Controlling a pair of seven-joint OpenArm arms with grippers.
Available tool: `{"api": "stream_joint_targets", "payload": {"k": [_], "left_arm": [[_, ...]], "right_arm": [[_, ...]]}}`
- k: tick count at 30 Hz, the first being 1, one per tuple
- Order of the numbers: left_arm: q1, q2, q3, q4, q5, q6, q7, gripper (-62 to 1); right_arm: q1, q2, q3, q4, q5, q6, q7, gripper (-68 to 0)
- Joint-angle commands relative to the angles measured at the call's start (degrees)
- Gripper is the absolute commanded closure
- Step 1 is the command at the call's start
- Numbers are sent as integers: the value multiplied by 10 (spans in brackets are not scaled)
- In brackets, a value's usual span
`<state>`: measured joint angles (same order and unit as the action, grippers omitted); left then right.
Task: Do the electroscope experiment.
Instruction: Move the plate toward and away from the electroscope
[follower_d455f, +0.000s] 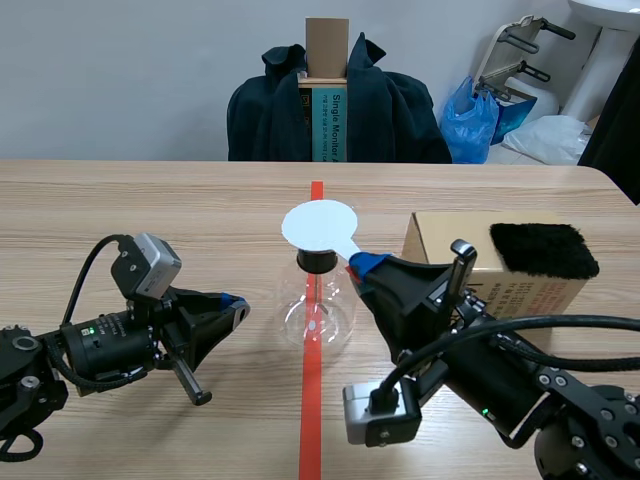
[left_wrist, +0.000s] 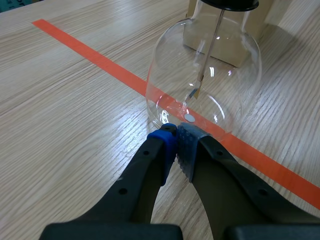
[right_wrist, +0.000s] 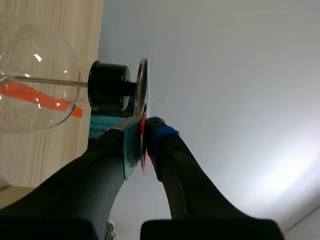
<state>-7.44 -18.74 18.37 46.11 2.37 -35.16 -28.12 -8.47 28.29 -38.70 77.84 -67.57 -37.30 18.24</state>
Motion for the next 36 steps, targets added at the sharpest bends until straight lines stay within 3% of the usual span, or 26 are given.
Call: {"api": "stream_joint_targets", "payload": {"k": [1, 20, 36], "left_arm": [[-3, 0, -3, 14, -6, -1, -10, -28], [-3, 0, -3, 14, -6, -1, -10, -28], [-3, 0, -3, 14, -6, 0, -12, -28]], "right_arm": [[7, 7, 5, 11, 2, -9, 0, -8], [7, 7, 5, 11, 3, -9, -12, -8], [7, 7, 5, 11, 3, -9, -204, -8]]}}
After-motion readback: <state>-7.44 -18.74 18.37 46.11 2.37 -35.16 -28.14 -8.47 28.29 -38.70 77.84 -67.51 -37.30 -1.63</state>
